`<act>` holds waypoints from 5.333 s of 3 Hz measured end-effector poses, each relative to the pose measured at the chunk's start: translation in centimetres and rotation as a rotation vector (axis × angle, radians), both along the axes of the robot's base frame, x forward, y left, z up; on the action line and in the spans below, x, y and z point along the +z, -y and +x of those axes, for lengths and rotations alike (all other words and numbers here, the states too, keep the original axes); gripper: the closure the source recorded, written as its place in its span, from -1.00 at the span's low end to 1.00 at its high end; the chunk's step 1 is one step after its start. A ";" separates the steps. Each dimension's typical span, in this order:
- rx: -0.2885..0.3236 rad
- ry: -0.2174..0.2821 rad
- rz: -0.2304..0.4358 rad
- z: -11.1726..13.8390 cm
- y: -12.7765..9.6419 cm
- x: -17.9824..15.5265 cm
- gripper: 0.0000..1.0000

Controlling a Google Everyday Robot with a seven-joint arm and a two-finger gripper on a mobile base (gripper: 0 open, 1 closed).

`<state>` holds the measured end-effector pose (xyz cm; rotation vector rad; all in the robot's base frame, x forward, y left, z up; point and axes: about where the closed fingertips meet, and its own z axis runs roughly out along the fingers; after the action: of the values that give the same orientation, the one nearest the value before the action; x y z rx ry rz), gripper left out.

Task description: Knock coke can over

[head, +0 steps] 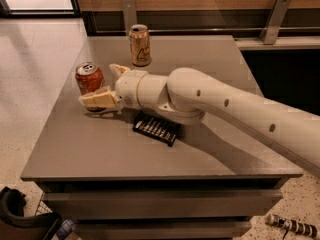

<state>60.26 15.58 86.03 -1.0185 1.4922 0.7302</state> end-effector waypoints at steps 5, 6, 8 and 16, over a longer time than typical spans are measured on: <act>0.065 -0.047 -0.108 -0.1 -0.6 0.9 1.00; 0.110 -0.087 -0.203 -0.2 -0.4 1.5 1.00; 0.216 -0.185 -0.546 -1.1 0.1 4.0 1.00; 0.145 -0.220 -0.969 -3.2 -2.0 -2.8 0.04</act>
Offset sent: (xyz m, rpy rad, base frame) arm -0.0008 0.0018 0.0004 0.0002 -0.0004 0.0032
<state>57.05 17.61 83.21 -1.8171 2.0328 0.1738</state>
